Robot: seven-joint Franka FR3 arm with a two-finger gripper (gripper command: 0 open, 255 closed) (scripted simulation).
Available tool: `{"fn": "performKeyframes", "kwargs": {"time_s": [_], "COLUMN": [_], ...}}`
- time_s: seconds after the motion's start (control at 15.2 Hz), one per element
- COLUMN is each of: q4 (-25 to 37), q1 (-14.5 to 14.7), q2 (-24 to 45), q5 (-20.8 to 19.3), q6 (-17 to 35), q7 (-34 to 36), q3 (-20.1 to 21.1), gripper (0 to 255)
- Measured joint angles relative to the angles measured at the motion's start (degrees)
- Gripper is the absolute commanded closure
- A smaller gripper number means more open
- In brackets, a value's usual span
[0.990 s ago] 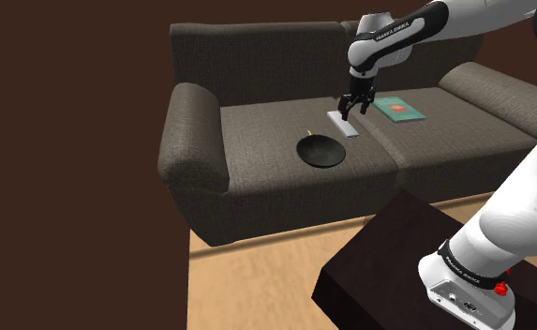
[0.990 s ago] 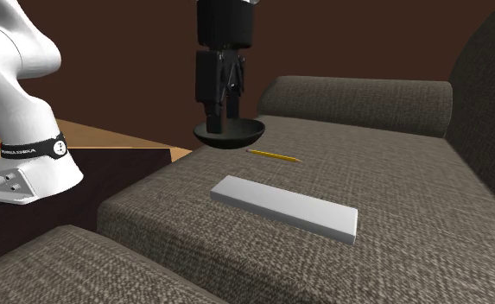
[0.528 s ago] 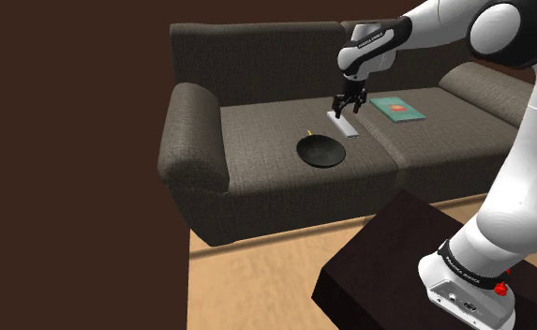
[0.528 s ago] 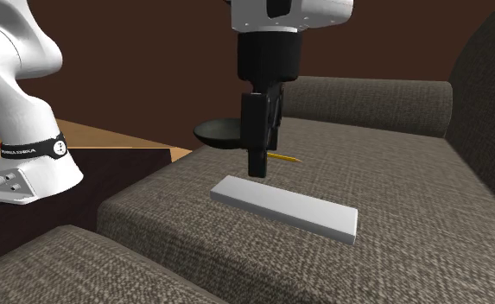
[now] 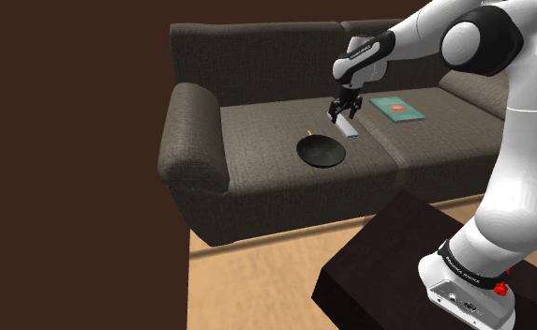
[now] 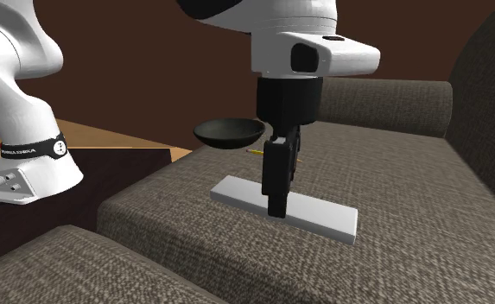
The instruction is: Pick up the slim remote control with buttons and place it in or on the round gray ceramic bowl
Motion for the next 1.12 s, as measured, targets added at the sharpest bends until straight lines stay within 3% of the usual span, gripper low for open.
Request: {"fn": "performKeyframes", "kwargs": {"time_s": [0.53, 0.59, 1.12], "q4": [-0.29, -0.29, -0.29], "q1": [-0.2, -0.2, -0.21], "q2": [1.15, 1.15, 1.12], "q5": [0.34, 0.34, 0.35], "q6": [1.45, 1.45, 1.45], "q7": [-0.26, -0.26, -0.26], "q3": [0.17, 0.17, 0.16], "gripper": [0, 255, 255]}}
